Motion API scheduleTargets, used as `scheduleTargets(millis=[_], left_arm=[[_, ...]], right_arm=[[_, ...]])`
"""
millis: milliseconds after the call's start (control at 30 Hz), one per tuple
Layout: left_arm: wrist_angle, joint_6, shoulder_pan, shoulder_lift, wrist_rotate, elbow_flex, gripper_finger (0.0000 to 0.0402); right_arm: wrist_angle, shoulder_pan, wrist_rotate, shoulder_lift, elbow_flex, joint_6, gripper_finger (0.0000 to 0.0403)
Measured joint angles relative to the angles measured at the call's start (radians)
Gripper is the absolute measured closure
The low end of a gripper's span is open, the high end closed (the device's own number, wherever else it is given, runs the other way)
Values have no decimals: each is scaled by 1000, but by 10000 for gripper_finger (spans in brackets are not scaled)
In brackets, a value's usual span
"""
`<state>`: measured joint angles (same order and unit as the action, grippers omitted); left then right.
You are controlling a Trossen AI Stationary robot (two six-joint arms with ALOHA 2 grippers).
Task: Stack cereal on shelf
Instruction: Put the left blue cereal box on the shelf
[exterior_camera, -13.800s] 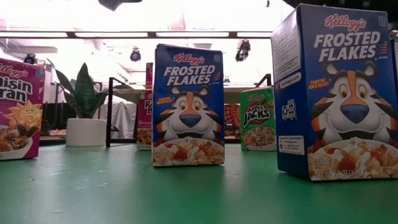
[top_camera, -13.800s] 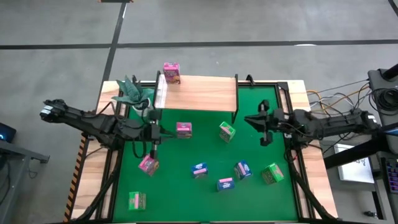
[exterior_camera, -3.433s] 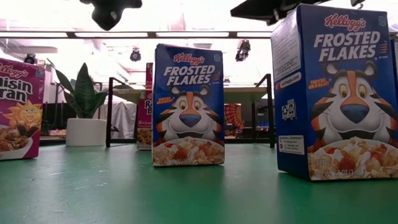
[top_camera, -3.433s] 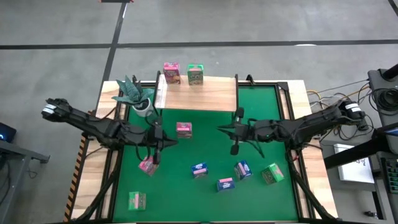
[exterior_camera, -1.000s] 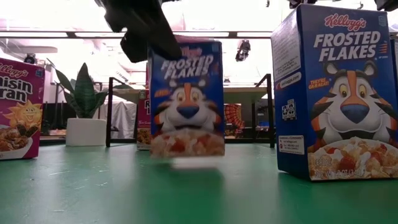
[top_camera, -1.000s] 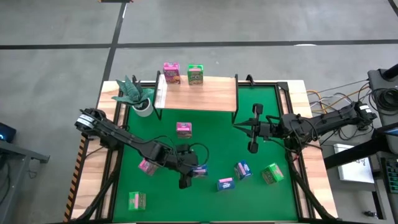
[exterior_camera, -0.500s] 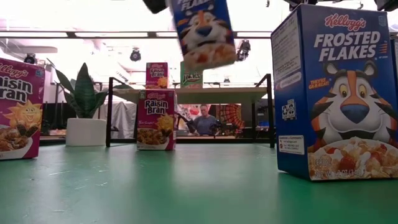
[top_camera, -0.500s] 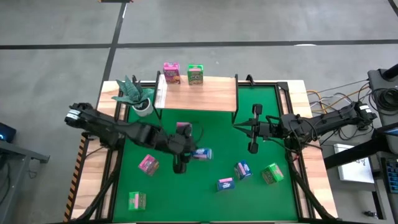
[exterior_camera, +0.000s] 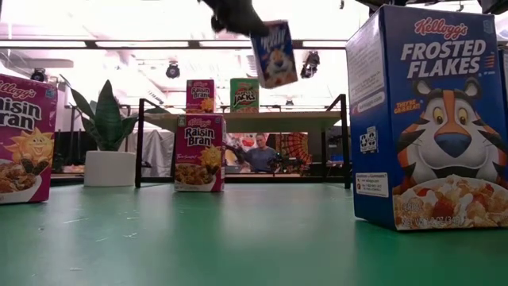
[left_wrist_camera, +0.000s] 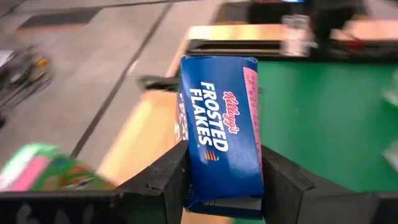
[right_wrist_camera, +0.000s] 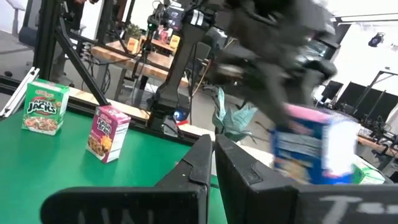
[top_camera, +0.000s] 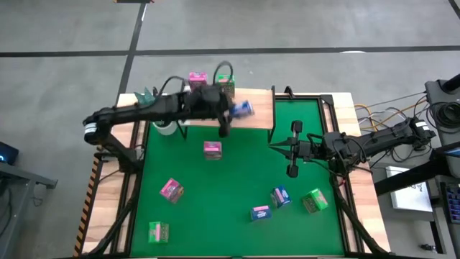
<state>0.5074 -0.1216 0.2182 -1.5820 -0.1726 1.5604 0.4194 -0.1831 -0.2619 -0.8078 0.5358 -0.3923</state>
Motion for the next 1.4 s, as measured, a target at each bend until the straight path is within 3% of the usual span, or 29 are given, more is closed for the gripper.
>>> scheduleTargets(millis=[133,333,733,1167,1400], left_arm=[[-44,30,89,-43,65,0,260],[-55,37,151,-63,81,0,260],[-102,61,154,-90,113,-4,257],[-177,57,159,-134,114,-1,211],[-178,53,160,-134,113,-1,207]], right_arm=[[-5,0,0,0,0,0,390],[-14,0,0,0,0,-2,390],[-15,0,-1,0,0,-13,390],[-18,0,-2,1,0,-19,390],[-19,0,-2,1,0,-18,390]])
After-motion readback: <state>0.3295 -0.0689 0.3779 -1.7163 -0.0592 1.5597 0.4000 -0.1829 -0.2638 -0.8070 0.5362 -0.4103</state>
